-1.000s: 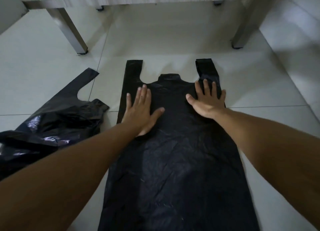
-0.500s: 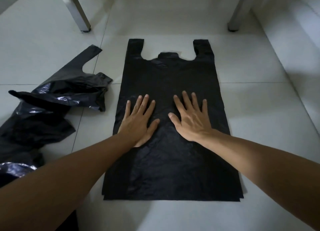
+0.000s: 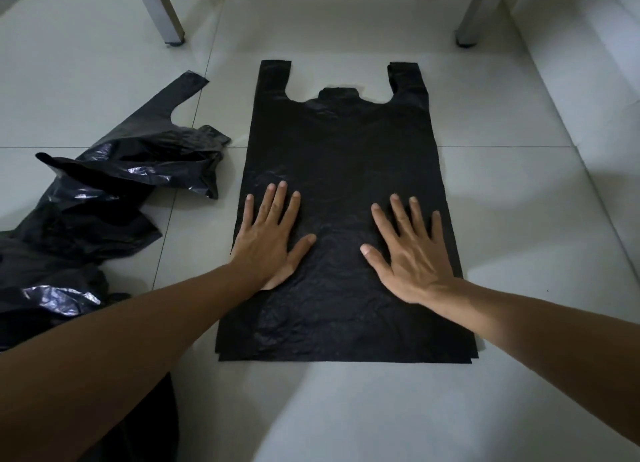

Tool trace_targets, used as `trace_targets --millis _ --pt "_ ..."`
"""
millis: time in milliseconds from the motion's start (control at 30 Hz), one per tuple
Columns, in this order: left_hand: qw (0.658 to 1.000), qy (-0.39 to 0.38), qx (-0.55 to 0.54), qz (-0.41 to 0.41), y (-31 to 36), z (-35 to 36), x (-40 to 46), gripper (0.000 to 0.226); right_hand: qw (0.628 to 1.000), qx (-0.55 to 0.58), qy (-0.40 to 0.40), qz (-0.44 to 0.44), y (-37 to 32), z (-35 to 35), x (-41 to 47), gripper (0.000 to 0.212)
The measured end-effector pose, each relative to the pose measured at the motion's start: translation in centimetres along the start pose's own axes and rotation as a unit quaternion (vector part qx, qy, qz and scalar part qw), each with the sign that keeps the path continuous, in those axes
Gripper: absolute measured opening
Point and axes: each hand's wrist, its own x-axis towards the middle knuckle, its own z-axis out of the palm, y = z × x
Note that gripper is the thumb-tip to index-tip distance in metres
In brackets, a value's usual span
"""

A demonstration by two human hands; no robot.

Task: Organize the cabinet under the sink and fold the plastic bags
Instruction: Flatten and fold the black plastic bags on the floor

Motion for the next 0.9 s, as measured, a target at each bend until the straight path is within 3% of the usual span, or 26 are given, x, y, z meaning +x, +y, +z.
trace_targets --millis 300,433,667,900 --pt "0.995 0.008 0.016 0.096 0.4 2.7 -6.0 0.081 0.999 -0.031 -0.011 -0.019 0.6 1.8 -5.3 0.076" --pt "0.995 0.004 0.020 0.096 0.4 2.5 -6.1 0.078 0.999 -0.029 -0.025 -0.006 0.6 1.7 -5.4 0.077" --pt "0.995 -0.068 0.027 0.074 0.8 0.3 -6.1 0.083 0.999 -0.031 -0.044 0.004 0.1 0.9 -5.2 0.088" --pt "0.993 0.091 0.073 0.005 -2.7 -7.2 -4.5 0.072 0.997 0.066 -0.017 -0.021 -4.4 -5.0 -2.3 0.082"
